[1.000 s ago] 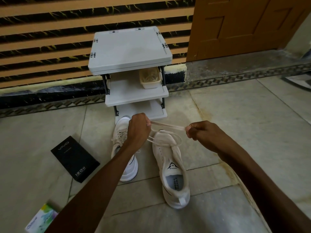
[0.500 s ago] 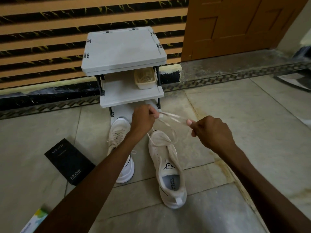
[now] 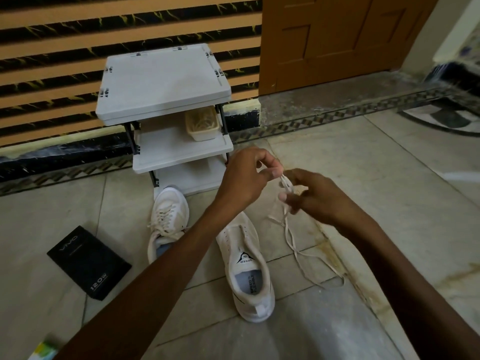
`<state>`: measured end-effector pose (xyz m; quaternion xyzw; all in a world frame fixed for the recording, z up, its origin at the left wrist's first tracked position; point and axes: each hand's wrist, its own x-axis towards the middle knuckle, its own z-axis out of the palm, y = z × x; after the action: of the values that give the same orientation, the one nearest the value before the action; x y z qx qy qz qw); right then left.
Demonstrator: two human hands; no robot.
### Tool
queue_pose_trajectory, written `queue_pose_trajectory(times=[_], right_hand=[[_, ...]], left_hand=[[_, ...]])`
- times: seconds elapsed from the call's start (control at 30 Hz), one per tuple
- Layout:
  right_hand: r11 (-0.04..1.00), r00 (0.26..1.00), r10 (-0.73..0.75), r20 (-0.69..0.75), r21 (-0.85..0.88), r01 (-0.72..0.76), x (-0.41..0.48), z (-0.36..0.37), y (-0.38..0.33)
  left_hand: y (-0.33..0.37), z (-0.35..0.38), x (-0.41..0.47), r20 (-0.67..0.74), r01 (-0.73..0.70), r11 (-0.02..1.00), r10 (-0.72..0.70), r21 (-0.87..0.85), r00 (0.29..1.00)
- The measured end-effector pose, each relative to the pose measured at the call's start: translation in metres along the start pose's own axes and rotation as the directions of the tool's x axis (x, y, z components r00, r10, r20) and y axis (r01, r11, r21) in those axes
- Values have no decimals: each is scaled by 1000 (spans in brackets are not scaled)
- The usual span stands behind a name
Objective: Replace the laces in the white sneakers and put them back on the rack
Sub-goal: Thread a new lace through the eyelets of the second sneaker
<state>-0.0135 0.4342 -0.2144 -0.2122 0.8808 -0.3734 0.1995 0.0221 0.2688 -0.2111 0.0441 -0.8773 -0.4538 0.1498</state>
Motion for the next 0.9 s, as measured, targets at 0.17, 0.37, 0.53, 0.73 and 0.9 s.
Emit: queue_pose_trajectory(times=[0.17,0.37,0.53,0.73,0.9], right_hand=[[892,989,-78,-127,433,126,5,6,-12],[925,978,-74,-196,352,141,16,47,1],[873,983,31,-182,484,62,23,87,16],[719,981,189,32,676,-161,34,112,20],[990,999,17,-38,140,-11,49,131,33]], left_hand=[[-8,-3,-3,-86,58,997,-53,55,995],[-37,0,-22,-87,196,979,-191,57,978],[-69,7,-42,-60,361,932,-358,40,932],[-91,7,-56,-32,499,861,-504,-94,863],[-110,1,-67,-62,511,847,-507,145,860]])
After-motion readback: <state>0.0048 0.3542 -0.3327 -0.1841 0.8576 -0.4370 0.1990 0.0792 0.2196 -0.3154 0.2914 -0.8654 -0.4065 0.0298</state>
